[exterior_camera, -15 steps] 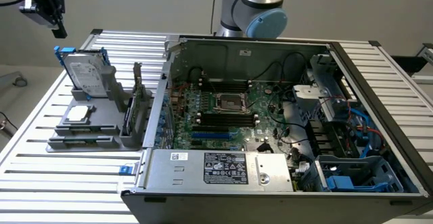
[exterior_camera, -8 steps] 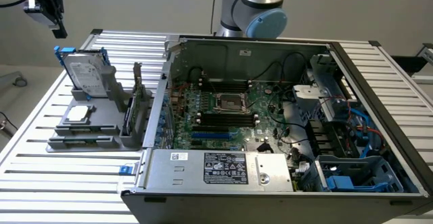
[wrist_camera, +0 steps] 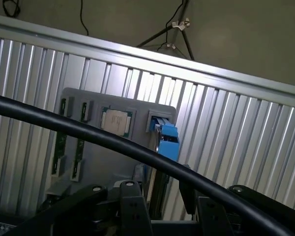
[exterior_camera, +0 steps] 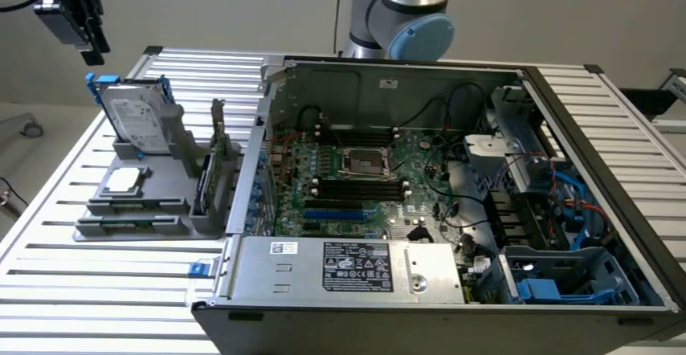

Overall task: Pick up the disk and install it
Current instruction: 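Pick up the disk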

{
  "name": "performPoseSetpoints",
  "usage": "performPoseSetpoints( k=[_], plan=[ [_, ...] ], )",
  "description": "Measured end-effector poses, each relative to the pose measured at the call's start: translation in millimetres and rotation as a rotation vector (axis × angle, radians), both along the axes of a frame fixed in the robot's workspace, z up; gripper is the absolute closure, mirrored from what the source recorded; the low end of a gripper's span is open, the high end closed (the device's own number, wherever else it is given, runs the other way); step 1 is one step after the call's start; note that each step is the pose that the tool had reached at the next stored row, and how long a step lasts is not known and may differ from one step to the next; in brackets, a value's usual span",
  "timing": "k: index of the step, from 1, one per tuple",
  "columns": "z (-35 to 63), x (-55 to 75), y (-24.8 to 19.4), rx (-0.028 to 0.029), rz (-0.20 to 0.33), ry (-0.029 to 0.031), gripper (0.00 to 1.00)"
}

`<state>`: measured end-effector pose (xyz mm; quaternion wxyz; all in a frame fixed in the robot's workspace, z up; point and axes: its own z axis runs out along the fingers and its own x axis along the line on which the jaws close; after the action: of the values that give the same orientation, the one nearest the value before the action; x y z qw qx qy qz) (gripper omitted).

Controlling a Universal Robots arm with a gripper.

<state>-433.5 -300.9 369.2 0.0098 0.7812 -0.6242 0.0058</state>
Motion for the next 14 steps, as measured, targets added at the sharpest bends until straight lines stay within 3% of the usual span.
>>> performPoseSetpoints(
  k=[4, 8, 14],
  plan=[
    [-5.1, -6.3, 0.0, 0.0002, -0.001, -0.0141, 0.58],
    [-10.9, -6.7, 0.0, 0.0002, -0.021, -0.0159, 0.58],
    [-19.0, -6.9, 0.0, -0.0005, -0.101, -0.0159, 0.58]
  ],
)
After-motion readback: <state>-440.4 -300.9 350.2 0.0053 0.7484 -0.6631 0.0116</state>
